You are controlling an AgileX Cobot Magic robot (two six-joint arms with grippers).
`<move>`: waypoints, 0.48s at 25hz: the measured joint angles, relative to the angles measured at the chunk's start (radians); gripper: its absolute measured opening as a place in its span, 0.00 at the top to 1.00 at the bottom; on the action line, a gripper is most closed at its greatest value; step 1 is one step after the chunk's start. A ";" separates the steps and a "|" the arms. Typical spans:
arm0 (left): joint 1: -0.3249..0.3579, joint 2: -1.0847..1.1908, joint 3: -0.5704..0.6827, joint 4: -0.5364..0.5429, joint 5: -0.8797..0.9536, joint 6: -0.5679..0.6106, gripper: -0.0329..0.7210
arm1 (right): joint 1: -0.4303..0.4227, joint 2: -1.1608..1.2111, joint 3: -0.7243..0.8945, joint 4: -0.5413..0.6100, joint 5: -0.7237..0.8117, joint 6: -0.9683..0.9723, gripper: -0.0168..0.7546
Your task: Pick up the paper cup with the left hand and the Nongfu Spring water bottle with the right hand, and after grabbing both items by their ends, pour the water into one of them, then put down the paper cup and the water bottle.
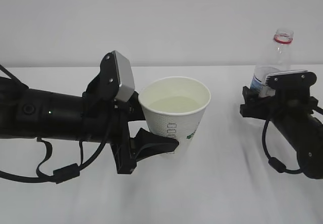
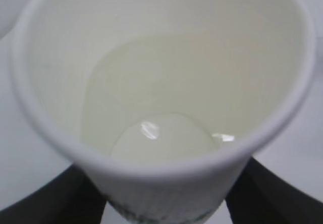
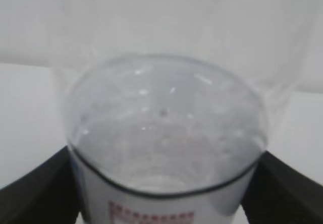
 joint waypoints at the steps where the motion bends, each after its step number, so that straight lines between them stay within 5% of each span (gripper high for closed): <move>1: 0.000 0.000 0.000 0.000 0.000 0.000 0.31 | 0.000 -0.017 0.006 0.000 0.000 0.000 0.12; 12: 0.000 0.000 0.000 -0.017 0.000 0.000 0.31 | 0.000 -0.170 0.126 -0.004 -0.004 0.010 0.14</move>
